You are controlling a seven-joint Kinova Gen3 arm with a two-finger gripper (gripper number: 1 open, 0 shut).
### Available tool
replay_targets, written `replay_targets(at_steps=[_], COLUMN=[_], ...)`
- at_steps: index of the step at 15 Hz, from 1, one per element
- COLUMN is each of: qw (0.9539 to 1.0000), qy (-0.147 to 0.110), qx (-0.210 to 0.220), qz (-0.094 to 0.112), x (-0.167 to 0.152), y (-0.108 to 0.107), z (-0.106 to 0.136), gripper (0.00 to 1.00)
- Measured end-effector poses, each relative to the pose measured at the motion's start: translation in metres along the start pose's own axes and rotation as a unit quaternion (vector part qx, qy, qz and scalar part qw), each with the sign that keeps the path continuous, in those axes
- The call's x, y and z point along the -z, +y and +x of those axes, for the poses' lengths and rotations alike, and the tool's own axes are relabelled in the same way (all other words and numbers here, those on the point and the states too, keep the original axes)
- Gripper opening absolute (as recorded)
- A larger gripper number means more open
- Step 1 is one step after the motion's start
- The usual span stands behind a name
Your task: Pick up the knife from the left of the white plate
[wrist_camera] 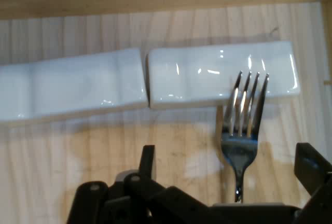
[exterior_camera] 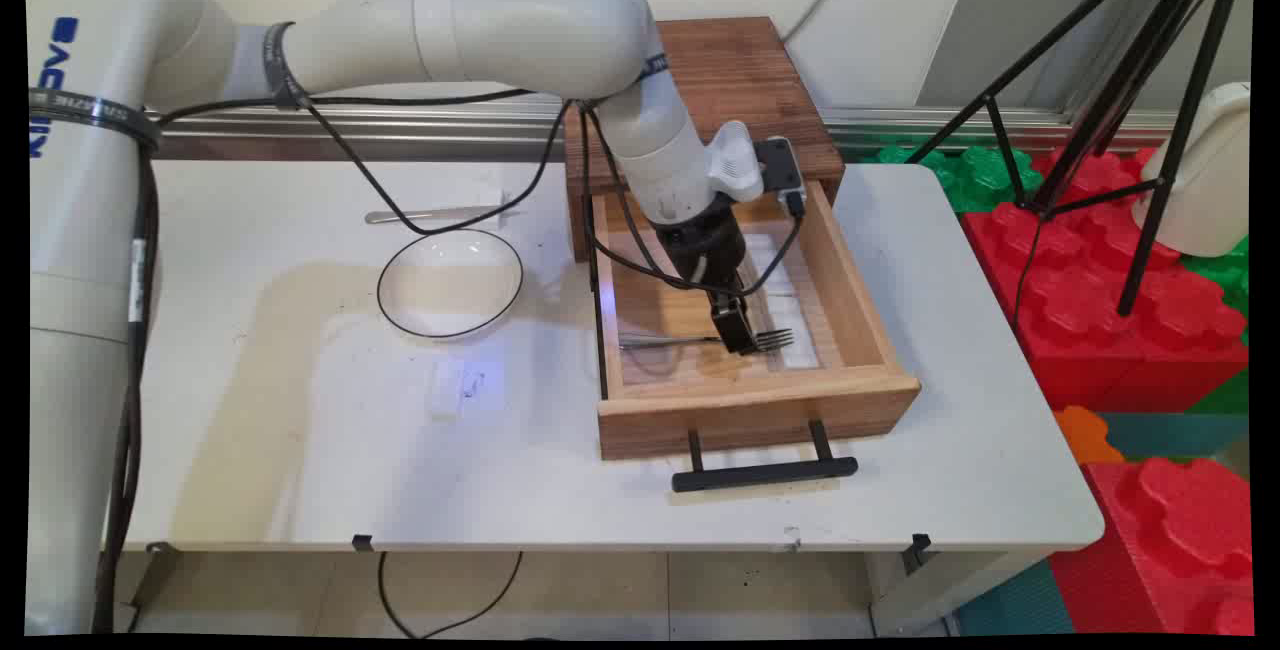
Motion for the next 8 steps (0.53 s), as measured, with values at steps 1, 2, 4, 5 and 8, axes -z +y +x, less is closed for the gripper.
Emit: replay_targets(at_steps=[1,2,4,5,8], qw=[1.0,1.0,0.9999,0.9998,0.9993], qy=[0.002,0.005,0.014,0.017,0.035], qx=[-0.001,-0.002,-0.002,-0.002,-0.004], qz=[0.001,0.003,0.007,0.009,0.015], x=[0.004,0.01,0.023,0.027,0.053], y=[0.001,0.002,0.004,0.005,0.009], z=[-0.002,-0.004,-0.008,-0.009,-0.017], gripper=[1.0,1.0,1.0,1.0,1.0])
